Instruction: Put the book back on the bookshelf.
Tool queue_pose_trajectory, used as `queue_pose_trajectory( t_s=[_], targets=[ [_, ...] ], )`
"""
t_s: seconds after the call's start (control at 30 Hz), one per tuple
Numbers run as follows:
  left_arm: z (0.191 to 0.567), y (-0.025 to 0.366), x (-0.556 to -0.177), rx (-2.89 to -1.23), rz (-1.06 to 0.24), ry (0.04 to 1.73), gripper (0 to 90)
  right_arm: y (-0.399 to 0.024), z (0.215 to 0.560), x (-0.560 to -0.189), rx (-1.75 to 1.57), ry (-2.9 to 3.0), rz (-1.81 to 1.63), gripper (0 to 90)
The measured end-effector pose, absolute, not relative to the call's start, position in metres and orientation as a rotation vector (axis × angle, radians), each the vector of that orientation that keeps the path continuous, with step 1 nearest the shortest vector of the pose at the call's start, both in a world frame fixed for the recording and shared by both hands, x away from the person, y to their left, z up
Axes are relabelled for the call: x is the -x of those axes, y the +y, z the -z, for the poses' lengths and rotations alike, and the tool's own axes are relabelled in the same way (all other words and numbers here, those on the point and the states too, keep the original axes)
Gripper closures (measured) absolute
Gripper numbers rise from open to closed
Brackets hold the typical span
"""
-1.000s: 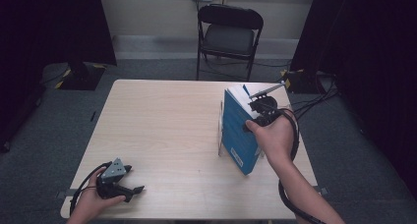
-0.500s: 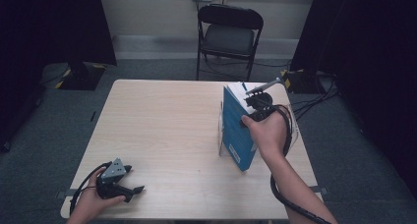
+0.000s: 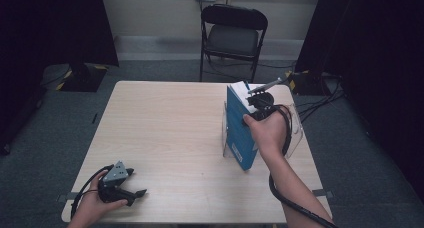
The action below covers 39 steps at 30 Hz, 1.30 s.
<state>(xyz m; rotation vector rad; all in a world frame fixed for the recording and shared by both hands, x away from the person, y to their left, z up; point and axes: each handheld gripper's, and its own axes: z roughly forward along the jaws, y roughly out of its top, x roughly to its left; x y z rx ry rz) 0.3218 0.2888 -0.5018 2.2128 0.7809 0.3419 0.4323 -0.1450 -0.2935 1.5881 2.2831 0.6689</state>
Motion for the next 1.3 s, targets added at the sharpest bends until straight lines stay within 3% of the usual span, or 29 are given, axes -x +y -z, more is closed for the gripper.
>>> queue_pose_trajectory(
  t_s=[1.3],
  targets=[
    [0.502,0.288,-0.321,-2.214,-0.330,0.779,7.3,-0.139,0.303,-0.445,-1.538,2.181,-0.730,61.3]
  ],
)
